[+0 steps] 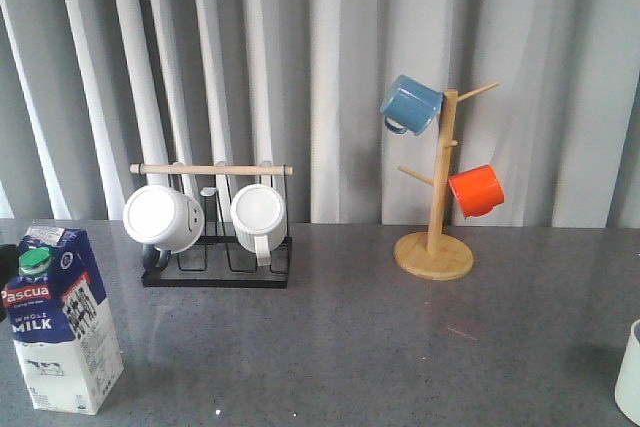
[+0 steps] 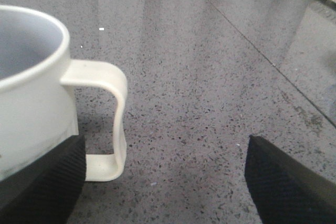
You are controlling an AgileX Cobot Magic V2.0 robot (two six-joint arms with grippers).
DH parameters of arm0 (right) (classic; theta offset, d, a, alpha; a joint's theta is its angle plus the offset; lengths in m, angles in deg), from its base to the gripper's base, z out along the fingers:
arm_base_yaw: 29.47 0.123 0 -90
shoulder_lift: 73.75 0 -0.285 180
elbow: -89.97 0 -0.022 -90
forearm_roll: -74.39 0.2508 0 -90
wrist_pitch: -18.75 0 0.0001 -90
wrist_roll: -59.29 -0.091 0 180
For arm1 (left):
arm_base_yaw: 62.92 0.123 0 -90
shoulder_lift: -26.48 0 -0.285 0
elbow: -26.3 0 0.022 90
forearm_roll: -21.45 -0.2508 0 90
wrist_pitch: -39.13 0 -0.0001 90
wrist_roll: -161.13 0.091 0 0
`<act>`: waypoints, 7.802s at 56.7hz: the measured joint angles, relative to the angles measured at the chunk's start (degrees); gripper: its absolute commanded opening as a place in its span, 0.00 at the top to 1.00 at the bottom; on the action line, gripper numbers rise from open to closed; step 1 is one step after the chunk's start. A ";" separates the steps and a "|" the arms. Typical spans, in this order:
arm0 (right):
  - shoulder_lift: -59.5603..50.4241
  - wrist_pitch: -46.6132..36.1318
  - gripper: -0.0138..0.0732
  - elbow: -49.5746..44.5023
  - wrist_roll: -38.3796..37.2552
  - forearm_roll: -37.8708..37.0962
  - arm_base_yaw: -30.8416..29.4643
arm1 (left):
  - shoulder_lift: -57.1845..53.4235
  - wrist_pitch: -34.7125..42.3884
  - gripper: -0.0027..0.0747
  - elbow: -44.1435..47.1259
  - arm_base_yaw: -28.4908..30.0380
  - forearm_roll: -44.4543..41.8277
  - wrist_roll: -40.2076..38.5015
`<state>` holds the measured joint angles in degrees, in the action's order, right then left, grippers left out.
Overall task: Place milk next to cup
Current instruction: 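Close the right gripper on the white mug's handle, then slide the held mug toward the table's middle and set it down, then open the right gripper and withdraw it from the mug, then lower the left gripper onto the top of the milk carton, then grasp the milk carton top with the left gripper and lift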
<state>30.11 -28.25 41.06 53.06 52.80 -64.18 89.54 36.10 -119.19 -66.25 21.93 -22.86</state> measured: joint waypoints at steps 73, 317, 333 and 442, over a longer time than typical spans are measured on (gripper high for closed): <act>2.87 -4.79 0.85 9.68 -12.84 -3.85 23.22 | 0.00 0.00 0.28 0.00 0.00 0.00 0.00; -47.66 44.82 0.85 17.26 12.49 19.68 46.89 | 13.63 17.73 0.28 -5.24 0.00 0.00 1.52; -47.66 44.82 0.85 17.26 12.49 19.68 46.89 | 19.43 14.94 0.28 -7.91 0.00 0.00 1.76; -47.66 44.82 0.85 17.26 12.49 19.68 46.89 | 26.76 11.71 0.80 -7.91 2.15 0.00 -0.82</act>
<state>-17.54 16.57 58.32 65.55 72.48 -17.29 116.30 47.82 -127.10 -64.10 21.93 -23.68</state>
